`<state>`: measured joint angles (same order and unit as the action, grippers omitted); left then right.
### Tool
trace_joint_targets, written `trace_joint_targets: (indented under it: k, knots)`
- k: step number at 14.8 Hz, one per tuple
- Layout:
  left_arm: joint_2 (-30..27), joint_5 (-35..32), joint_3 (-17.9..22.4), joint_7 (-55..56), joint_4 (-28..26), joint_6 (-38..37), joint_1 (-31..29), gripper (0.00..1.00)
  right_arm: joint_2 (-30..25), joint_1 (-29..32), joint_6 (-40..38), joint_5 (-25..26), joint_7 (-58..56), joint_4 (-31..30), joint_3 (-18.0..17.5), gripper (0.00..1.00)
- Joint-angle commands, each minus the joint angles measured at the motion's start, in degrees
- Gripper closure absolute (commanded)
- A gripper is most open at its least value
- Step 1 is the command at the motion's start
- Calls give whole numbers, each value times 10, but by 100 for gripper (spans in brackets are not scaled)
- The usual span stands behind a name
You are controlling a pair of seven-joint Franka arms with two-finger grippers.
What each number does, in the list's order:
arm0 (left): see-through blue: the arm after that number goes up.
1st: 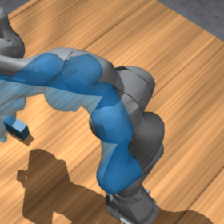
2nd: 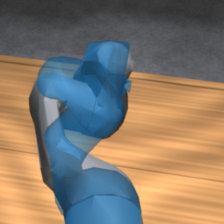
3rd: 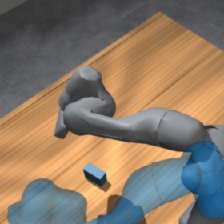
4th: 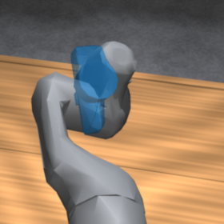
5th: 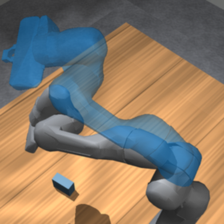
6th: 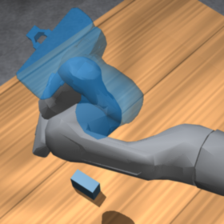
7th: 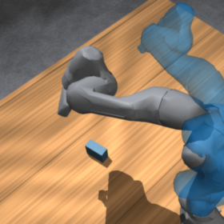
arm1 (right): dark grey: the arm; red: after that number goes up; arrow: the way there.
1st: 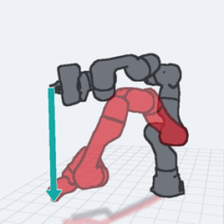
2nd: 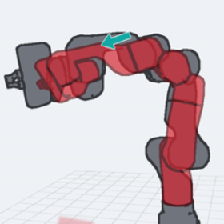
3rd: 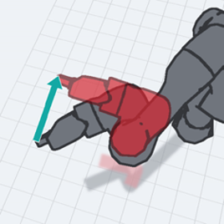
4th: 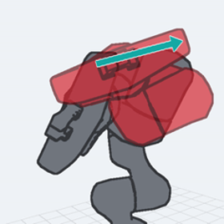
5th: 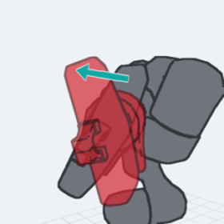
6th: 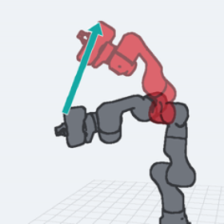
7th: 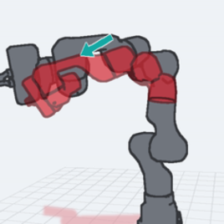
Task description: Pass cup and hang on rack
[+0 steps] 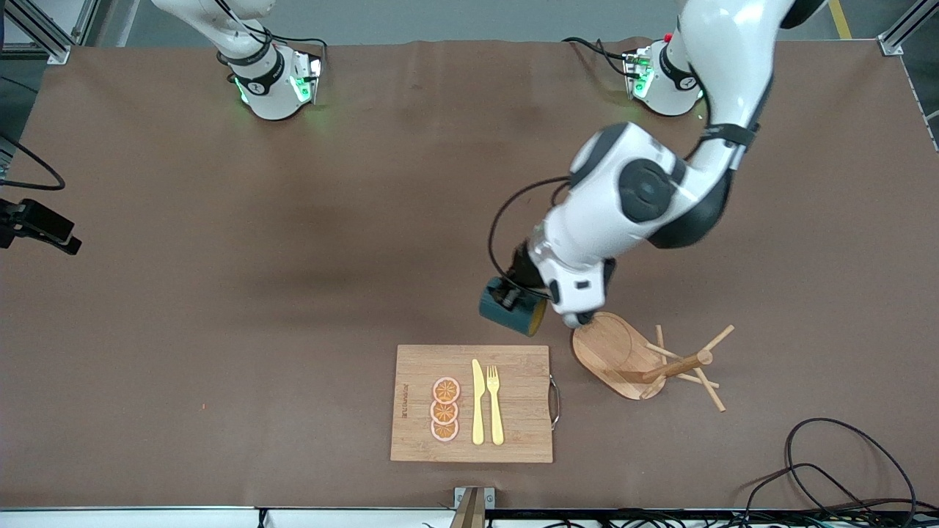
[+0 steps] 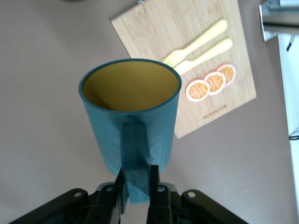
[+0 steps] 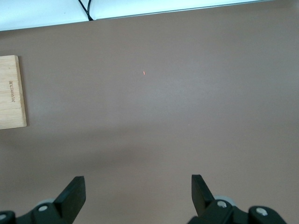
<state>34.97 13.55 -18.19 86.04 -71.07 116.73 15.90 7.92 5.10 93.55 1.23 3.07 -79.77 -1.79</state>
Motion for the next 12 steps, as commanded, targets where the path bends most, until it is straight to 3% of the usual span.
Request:
trace_joint_targets:
  k: [1, 7, 12]
  knots:
    - [-15, 59, -21, -38, -15, -23, -60, 100, -9, -3, -6, 2, 5, -3, -3, 0]
    - [-6, 170, -22, -127, -15, -94, -153, 100, -9, -6, -6, 3, 5, -3, -3, 0]
    - [0, 200, -20, -128, -15, -101, -191, 100, -9, -7, -6, 3, 5, -3, -3, 0]
